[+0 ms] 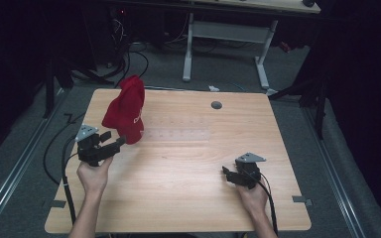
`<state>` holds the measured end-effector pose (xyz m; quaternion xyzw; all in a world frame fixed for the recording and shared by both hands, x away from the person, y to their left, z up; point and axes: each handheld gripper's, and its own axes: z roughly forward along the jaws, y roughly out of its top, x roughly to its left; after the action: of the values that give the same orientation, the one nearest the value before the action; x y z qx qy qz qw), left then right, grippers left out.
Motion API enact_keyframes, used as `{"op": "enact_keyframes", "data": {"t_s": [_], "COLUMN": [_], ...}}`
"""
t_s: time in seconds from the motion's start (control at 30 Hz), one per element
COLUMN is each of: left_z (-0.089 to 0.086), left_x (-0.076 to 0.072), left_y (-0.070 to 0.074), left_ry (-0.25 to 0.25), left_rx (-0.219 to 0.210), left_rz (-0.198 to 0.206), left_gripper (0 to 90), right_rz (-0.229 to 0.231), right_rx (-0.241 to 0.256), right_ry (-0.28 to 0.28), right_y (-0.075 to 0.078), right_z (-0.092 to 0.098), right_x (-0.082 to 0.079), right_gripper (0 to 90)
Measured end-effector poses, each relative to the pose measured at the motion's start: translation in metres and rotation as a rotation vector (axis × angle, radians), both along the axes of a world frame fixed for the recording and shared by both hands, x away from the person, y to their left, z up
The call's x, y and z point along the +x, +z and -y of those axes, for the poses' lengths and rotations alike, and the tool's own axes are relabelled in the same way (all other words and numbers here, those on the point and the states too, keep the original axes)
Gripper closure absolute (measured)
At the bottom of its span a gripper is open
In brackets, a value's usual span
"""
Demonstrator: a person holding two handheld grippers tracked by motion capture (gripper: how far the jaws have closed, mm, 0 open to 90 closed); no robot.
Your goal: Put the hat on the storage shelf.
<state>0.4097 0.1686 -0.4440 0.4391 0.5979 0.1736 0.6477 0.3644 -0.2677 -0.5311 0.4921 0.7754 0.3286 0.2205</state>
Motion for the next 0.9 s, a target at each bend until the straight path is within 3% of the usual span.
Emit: {"op": "enact_keyframes", "data": {"t_s": [0.27,0.57,0.7,0.9], "left_z": [0.006,0.009,0.012,0.02], "left_x": [-0.01,-0.014,-0.015,-0.013], "left_y": [-0.014,-0.045,-0.064,-0.097], "left_ry": [-0.019,-0.046,-0.034,-0.006], "left_rx": [0.011,0.031,0.101,0.294], "left_rz": [-0.024,-0.08,-0.117,-0.177], "left_gripper": [35.7,34.8,36.3,35.2], "right_rz": [0.0,-0.002,-0.002,-0.001], "right_rx": [-0.001,0.001,0.001,0.001], "right_ry": [0.003,0.0,0.001,0.002], "right_y": [0.0,0.0,0.0,0.0], "right_z": [0.0,0.0,0.0,0.0], "right_x": [0.0,0.0,0.0,0.0], "right_gripper": [37.5,37.4,37.4,37.3]}}
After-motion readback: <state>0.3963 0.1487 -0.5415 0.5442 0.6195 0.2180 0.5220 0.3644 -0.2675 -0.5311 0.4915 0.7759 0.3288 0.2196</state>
